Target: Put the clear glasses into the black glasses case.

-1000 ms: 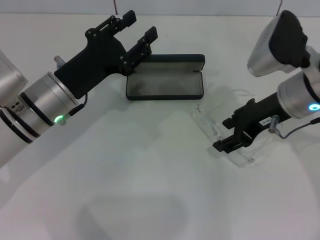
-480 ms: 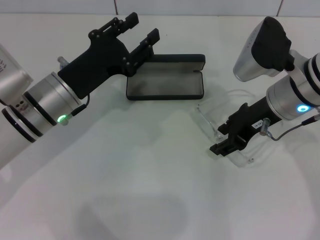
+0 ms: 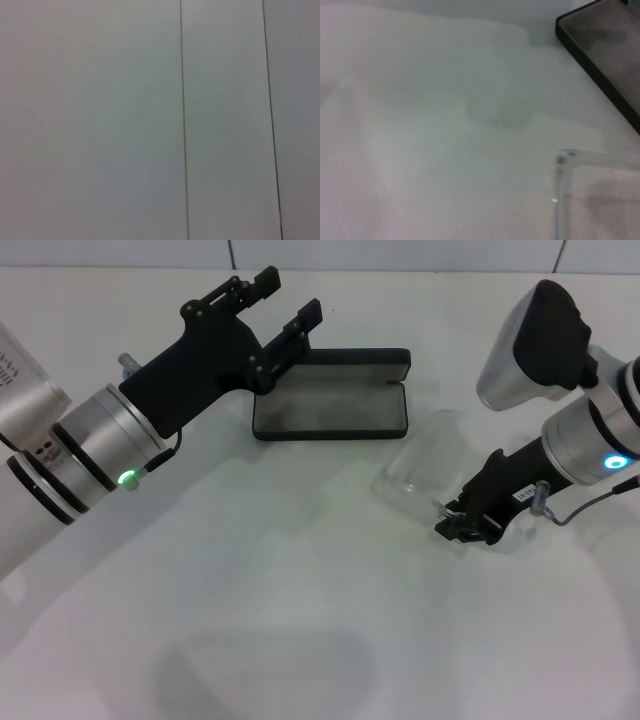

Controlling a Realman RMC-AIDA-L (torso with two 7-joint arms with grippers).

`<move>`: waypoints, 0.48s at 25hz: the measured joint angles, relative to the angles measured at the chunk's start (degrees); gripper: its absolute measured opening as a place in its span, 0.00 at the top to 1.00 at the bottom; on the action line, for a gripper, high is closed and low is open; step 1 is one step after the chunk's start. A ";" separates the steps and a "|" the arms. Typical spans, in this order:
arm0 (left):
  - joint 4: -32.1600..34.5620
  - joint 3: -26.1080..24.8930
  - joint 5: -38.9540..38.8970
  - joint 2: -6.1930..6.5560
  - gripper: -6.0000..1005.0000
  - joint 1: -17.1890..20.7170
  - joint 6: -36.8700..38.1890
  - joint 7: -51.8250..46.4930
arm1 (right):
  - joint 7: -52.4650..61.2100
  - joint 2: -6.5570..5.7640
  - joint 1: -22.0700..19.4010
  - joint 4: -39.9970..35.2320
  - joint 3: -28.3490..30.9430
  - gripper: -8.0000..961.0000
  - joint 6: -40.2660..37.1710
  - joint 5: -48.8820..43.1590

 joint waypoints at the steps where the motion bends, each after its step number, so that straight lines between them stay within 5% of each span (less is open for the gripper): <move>1: -0.08 0.00 0.00 0.00 0.42 0.00 0.00 0.00 | -0.99 -0.03 -0.67 -0.61 0.02 0.70 0.06 0.00; 12: -0.63 0.29 0.00 -0.08 0.42 0.87 1.51 -0.14 | -5.51 -0.39 -4.57 -7.20 1.32 0.86 -0.87 0.01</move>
